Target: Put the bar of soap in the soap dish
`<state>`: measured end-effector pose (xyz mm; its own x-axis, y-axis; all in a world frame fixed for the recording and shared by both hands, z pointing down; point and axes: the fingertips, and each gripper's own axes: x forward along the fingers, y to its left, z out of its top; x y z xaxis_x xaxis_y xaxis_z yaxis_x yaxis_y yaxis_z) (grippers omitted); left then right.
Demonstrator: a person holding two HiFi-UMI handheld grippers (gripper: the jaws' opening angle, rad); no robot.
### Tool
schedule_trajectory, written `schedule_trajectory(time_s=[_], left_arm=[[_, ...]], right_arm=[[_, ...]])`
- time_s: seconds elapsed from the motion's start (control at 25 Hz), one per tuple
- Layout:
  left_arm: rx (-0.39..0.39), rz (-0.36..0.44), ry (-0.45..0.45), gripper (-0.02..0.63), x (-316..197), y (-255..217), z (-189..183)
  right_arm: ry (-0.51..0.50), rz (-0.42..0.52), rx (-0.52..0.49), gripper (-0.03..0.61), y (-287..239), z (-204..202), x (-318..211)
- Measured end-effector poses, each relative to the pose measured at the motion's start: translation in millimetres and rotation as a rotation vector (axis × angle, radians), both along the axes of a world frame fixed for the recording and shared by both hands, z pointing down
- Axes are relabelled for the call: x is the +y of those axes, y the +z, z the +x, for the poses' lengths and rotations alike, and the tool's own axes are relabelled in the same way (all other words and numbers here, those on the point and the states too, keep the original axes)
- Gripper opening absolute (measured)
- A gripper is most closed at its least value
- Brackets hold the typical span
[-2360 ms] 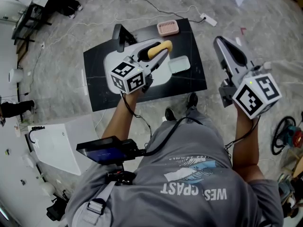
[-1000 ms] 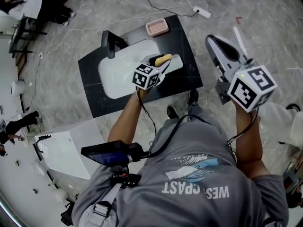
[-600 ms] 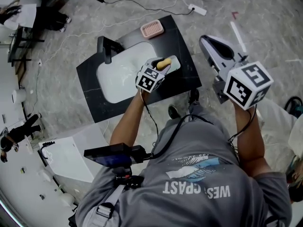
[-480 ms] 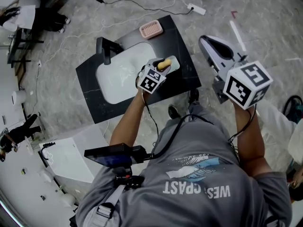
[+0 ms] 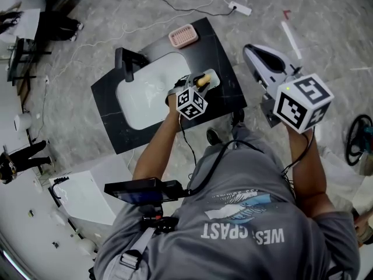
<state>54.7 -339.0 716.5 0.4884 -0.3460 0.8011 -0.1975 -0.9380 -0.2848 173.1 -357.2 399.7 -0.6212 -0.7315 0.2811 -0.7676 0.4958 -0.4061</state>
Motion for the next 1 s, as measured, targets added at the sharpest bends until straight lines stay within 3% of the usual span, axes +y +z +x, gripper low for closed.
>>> schedule_trajectory(time_s=[0.6,1.0], left_arm=[[-0.240,0.283,0.393,0.156,8,30,8],[-0.340,0.360,0.498,0.156,11,44,-2]], right_arm=[[-0.011,-0.058,0.005,0.006,15,-1,-10],[-0.022,-0.058,-0.003,0.006,18,-10,-9]])
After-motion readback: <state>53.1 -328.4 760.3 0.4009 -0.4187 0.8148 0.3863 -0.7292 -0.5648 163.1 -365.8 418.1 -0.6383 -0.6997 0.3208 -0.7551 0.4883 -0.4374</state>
